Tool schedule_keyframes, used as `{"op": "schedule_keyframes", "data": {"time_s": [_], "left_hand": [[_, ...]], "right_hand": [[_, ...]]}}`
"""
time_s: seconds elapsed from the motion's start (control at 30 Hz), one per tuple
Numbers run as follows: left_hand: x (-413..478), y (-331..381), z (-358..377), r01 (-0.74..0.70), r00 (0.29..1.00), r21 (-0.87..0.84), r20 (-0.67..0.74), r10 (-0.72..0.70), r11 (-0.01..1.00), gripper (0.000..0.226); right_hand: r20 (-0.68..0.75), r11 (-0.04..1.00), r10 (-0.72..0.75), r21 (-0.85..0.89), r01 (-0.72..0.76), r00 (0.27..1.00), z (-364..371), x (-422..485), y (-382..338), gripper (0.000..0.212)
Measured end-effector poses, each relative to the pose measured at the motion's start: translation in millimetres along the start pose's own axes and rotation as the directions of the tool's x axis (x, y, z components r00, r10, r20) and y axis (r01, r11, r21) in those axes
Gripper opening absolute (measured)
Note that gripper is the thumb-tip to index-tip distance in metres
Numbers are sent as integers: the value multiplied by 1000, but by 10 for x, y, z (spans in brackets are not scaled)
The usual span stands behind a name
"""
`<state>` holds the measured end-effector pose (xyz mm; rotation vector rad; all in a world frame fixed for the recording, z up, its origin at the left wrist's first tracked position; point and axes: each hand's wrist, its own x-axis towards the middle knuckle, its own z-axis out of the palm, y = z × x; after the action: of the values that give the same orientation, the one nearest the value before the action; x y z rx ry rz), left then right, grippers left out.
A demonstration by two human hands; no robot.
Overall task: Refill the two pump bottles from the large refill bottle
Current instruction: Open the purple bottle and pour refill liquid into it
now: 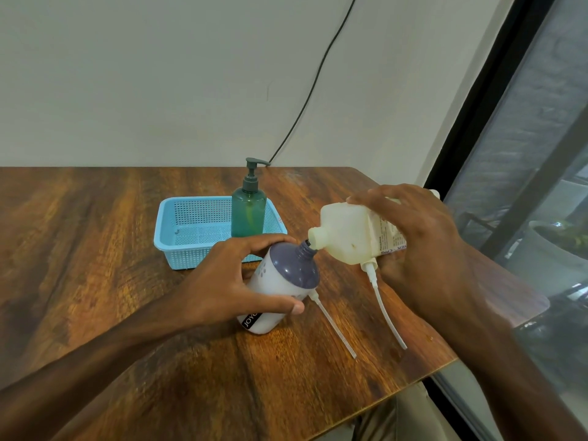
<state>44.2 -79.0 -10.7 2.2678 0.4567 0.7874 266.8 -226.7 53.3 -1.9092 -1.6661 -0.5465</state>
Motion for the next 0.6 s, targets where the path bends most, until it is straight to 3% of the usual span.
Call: {"op": "schedule_keyframes", "data": {"time_s": [0.6], "left_hand": [[4,-37,11,8,1000,-5,-7,-8,1000,80]], "right_hand": [[2,1000,-18,-12,18,1000,1,24,35,78]]}}
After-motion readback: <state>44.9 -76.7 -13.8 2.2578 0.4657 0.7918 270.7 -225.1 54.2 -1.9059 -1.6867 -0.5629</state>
